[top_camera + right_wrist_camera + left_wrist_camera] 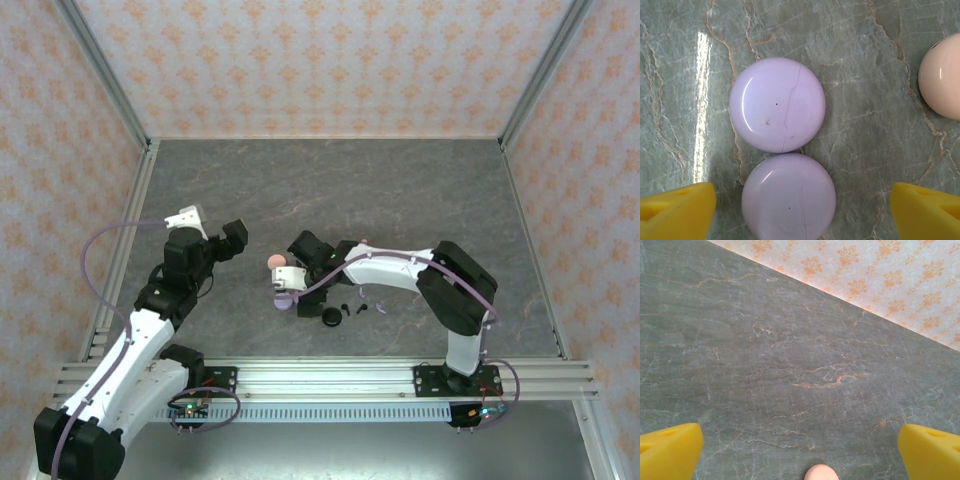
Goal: Insert wireless bluetooth earbuds into charging case
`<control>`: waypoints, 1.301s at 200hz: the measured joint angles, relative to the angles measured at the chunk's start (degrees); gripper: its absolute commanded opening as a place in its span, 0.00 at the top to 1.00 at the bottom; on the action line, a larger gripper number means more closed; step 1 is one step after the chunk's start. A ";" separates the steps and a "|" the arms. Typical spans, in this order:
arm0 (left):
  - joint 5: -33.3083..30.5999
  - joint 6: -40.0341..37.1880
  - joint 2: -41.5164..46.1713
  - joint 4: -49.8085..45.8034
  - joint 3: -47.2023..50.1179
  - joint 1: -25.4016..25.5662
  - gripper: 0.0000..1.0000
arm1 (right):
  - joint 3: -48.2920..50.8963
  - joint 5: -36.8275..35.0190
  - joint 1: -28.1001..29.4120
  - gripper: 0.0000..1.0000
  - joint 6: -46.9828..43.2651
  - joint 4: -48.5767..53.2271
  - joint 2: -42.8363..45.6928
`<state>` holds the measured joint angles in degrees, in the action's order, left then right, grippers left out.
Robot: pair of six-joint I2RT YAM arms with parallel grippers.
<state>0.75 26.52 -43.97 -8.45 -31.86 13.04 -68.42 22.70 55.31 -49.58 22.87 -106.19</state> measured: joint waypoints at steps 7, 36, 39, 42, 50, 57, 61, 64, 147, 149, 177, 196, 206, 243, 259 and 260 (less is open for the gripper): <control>-0.04 -0.02 0.11 -0.17 0.09 0.00 0.00 | -0.33 0.39 -0.17 0.15 0.04 0.22 -0.35; -0.20 -0.02 0.48 -0.98 0.11 0.00 0.00 | -1.46 1.42 -1.14 0.17 0.04 1.07 -2.01; -0.20 -0.02 0.55 -1.07 0.11 0.00 0.00 | -1.51 1.46 -1.25 0.17 0.04 1.14 -2.12; -0.20 -0.02 0.57 -1.14 0.13 0.00 0.00 | -1.51 1.53 -1.36 0.17 0.04 1.22 -2.23; -0.22 0.00 0.68 -1.27 0.20 0.00 0.00 | -1.51 1.62 -1.55 0.19 0.04 1.55 -2.49; -0.24 -0.02 0.72 -1.31 0.26 0.00 0.00 | -1.51 1.66 -1.75 0.19 0.04 1.79 -2.67; -0.26 -0.02 0.74 -1.31 0.31 0.00 0.00 | -1.51 1.68 -1.77 0.19 0.07 1.84 -2.75; -0.31 0.00 0.76 -1.33 0.33 0.00 0.00 | -1.51 1.68 -1.81 0.21 0.07 1.95 -2.89; -1.05 0.00 0.72 -1.55 0.55 0.00 0.00 | -1.57 1.68 -1.79 0.44 1.44 2.80 -3.98; -1.05 0.00 0.72 -1.57 0.55 0.00 0.00 | -1.57 1.70 -1.79 0.44 1.36 2.78 -3.98; -0.98 -0.04 0.70 -1.68 0.52 0.00 0.00 | -0.87 1.51 -1.77 0.47 2.36 2.12 -3.43; 0.26 -0.66 0.68 -1.77 0.52 0.00 0.00 | 0.76 0.42 -2.03 0.48 3.15 0.90 -1.68; 1.53 -1.11 0.55 -1.84 0.48 0.00 0.00 | 1.95 -0.22 -2.47 0.48 3.63 0.17 -0.09; 9.66 -2.60 -2.32 -3.39 -2.34 0.00 0.03 | 6.75 -1.73 -4.68 0.52 5.44 -3.34 11.13; 14.71 -2.60 -3.65 -3.43 -4.00 0.00 0.05 | 7.96 -2.58 -5.27 0.53 5.49 -4.98 16.39; 15.21 -2.60 -3.76 -3.43 -4.13 0.00 0.05 | 7.98 -2.60 -5.27 0.53 5.49 -5.05 16.59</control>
<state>15.97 23.92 -47.72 -11.88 -35.99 13.04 -60.45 20.10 50.04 -44.10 17.82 -89.60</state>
